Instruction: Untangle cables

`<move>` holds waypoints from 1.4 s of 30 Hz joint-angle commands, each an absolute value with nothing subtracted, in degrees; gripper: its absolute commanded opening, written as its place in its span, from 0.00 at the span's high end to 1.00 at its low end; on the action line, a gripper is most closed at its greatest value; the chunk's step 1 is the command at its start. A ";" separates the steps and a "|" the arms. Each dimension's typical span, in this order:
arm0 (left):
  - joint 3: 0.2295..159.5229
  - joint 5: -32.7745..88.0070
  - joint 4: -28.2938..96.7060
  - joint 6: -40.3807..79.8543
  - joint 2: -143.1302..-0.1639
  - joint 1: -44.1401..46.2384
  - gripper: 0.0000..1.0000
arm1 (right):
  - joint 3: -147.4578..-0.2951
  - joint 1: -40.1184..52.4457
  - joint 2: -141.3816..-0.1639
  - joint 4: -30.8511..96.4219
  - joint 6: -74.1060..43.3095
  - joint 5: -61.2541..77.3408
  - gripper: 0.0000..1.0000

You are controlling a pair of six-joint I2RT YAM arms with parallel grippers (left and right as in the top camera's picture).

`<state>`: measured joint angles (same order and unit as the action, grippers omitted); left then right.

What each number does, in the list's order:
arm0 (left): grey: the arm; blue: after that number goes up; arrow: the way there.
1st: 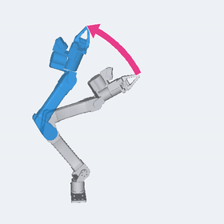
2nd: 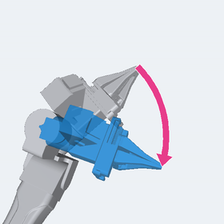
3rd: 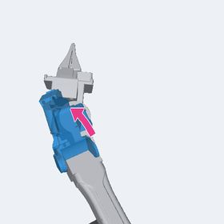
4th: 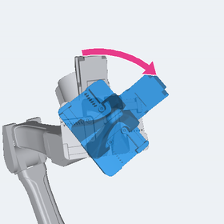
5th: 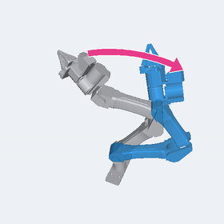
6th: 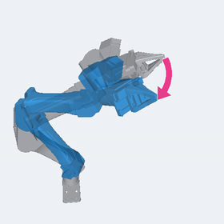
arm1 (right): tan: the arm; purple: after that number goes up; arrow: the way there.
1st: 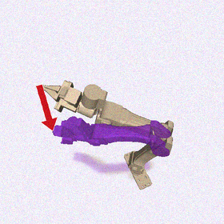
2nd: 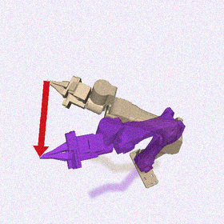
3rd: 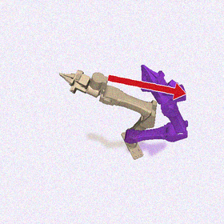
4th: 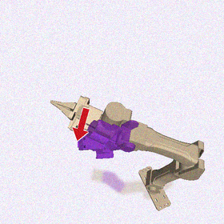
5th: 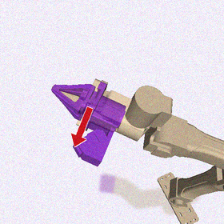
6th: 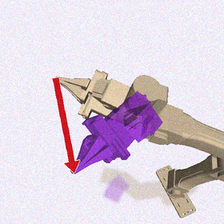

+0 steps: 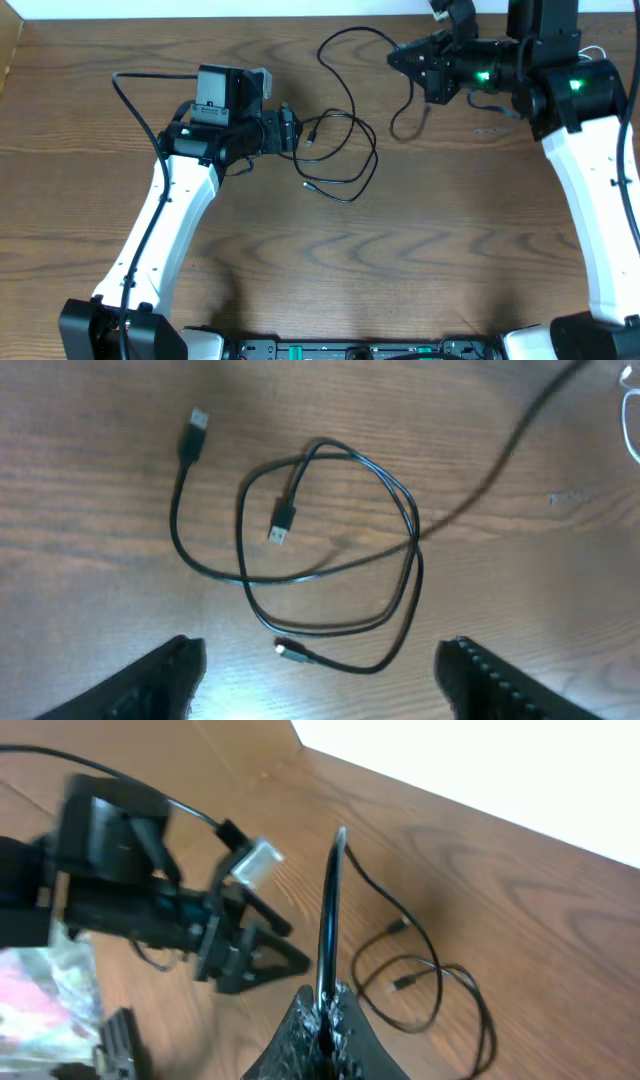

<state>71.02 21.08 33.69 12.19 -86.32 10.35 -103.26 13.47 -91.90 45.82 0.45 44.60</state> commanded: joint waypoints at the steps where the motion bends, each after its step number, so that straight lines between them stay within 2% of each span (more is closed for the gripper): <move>1: 71.48 21.45 31.11 11.66 -86.48 10.48 0.12 | -103.24 14.92 -90.02 45.17 -3.14 45.45 0.99; 5: 71.48 24.18 24.91 11.64 -86.56 10.48 0.11 | -103.26 15.16 -87.94 43.18 -5.78 46.06 0.99; 12: 71.48 37.50 13.41 9.67 -91.85 10.61 0.12 | -103.28 13.98 -83.59 36.38 -5.78 51.11 0.99; 19: 71.48 53.17 0.67 9.80 -97.21 10.72 0.12 | -103.28 10.90 -79.20 30.81 -10.55 52.51 0.99; 23: 71.48 53.25 -2.02 10.37 -98.43 10.76 0.14 | -103.28 9.87 -77.84 29.43 -11.16 53.98 0.99; 29: 71.48 61.67 -6.11 10.35 -98.50 11.79 0.15 | -103.28 9.30 -77.25 28.01 -12.23 53.98 0.99; 34: 71.48 63.48 -7.01 9.06 -98.50 14.66 0.15 | -103.28 9.30 -77.28 28.40 -12.21 53.98 0.99; 38: 71.48 69.71 -8.69 6.83 -98.50 13.63 0.15 | -103.28 9.06 -77.28 28.93 -12.21 53.98 0.99; 42: 71.48 81.43 -11.88 6.85 -98.50 9.63 0.15 | -103.28 8.56 -77.28 29.21 -12.23 54.24 0.99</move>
